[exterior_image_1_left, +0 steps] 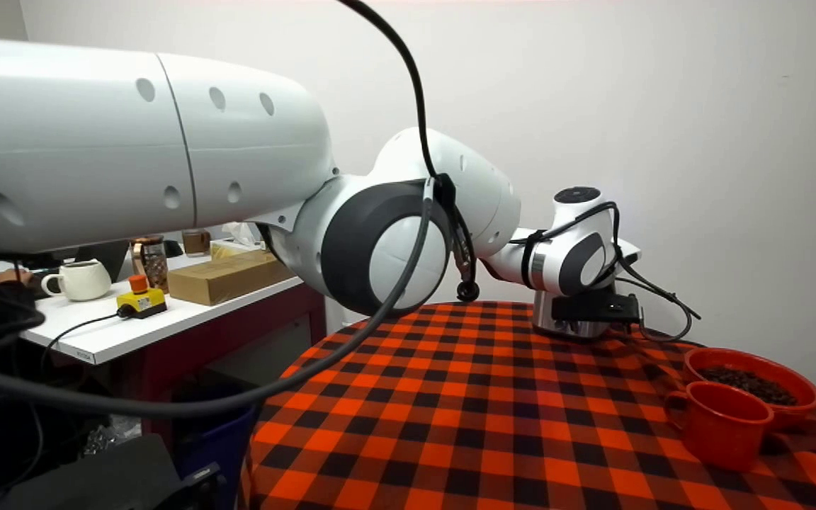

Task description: Turn off the toaster

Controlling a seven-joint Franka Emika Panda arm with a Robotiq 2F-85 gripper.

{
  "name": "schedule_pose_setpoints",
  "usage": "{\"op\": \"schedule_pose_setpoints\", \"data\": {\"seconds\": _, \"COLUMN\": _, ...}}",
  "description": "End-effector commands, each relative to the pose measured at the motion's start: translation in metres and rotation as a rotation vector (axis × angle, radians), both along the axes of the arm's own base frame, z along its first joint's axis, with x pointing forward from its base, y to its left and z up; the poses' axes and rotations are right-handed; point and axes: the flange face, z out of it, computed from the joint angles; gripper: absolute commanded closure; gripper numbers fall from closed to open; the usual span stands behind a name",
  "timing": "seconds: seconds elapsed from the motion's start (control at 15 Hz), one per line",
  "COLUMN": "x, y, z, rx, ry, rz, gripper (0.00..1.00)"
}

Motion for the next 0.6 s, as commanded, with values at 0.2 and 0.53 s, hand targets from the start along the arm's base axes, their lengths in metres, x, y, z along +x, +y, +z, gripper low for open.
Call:
{"op": "schedule_pose_setpoints", "data": {"seconds": 0.2, "x": -0.002, "y": -0.0002, "z": -0.0096, "rx": 0.041, "ry": -0.027, "rz": -0.036, "gripper": 0.0}}
{"op": "schedule_pose_setpoints", "data": {"seconds": 0.53, "x": -0.0024, "y": -0.002, "z": -0.0104, "rx": 0.054, "ry": -0.121, "rz": -0.051, "gripper": 0.0}}
